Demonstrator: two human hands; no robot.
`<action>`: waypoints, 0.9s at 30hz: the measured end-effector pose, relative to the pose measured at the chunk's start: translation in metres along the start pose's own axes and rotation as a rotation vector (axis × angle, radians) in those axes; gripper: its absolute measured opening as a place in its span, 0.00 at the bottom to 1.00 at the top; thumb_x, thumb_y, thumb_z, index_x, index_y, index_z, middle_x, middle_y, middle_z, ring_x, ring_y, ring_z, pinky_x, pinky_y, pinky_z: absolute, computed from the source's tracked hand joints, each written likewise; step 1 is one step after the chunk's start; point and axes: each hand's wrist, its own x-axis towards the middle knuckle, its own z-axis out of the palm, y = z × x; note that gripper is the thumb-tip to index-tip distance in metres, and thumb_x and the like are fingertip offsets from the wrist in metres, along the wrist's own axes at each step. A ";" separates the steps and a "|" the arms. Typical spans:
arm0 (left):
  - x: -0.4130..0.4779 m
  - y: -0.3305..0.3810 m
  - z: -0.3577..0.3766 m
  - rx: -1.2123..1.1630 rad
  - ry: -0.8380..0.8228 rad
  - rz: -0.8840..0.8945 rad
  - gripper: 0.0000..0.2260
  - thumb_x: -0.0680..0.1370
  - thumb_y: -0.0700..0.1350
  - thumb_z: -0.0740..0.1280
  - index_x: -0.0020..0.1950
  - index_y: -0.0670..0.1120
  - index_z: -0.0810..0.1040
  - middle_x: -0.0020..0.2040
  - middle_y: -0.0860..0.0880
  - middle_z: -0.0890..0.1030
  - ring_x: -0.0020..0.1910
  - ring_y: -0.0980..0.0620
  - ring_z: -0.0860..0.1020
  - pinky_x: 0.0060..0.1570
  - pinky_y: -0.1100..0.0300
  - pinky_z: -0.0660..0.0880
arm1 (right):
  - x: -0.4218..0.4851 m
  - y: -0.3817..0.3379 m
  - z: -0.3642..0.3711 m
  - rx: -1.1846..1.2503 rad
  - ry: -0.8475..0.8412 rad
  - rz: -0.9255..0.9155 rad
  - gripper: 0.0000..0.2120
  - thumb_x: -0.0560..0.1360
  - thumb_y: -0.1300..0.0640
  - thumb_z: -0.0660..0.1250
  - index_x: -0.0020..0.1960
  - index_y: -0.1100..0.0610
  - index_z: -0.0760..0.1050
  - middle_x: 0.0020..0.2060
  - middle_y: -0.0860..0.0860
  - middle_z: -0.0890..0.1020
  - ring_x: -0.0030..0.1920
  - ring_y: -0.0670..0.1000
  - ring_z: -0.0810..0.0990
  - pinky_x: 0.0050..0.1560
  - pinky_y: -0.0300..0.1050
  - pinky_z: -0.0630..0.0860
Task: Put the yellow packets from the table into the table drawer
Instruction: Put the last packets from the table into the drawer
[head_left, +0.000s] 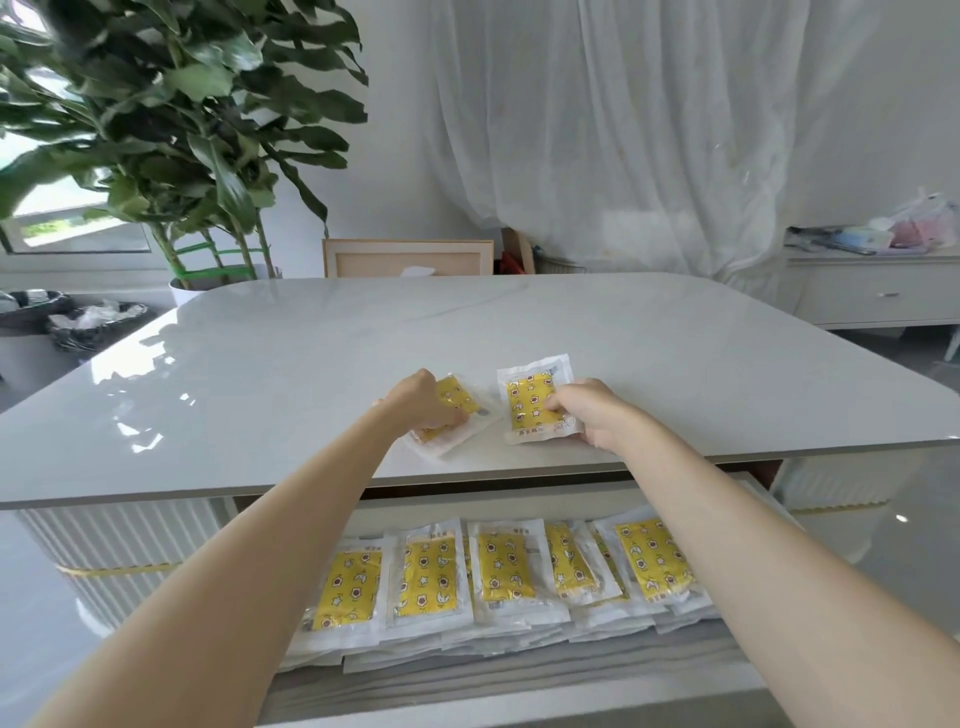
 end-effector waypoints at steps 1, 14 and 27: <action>-0.006 0.002 -0.001 -0.057 -0.010 -0.010 0.18 0.72 0.52 0.71 0.51 0.41 0.70 0.38 0.49 0.72 0.43 0.46 0.73 0.34 0.61 0.68 | -0.007 0.001 -0.002 0.003 -0.010 -0.002 0.18 0.67 0.65 0.67 0.57 0.64 0.75 0.55 0.61 0.81 0.54 0.60 0.82 0.59 0.58 0.77; -0.108 0.008 -0.008 -0.500 -0.252 0.002 0.08 0.77 0.37 0.66 0.54 0.41 0.71 0.44 0.45 0.78 0.46 0.45 0.79 0.48 0.54 0.78 | -0.101 0.008 -0.044 -0.244 -0.313 -0.041 0.01 0.74 0.60 0.64 0.45 0.56 0.73 0.42 0.54 0.81 0.35 0.50 0.79 0.31 0.40 0.74; -0.109 0.034 0.073 -0.349 -0.649 -0.170 0.15 0.77 0.36 0.65 0.64 0.36 0.73 0.60 0.40 0.80 0.57 0.42 0.80 0.60 0.50 0.75 | -0.111 0.061 -0.092 -0.559 -0.220 0.244 0.05 0.73 0.60 0.68 0.49 0.57 0.77 0.45 0.54 0.83 0.41 0.52 0.83 0.38 0.41 0.78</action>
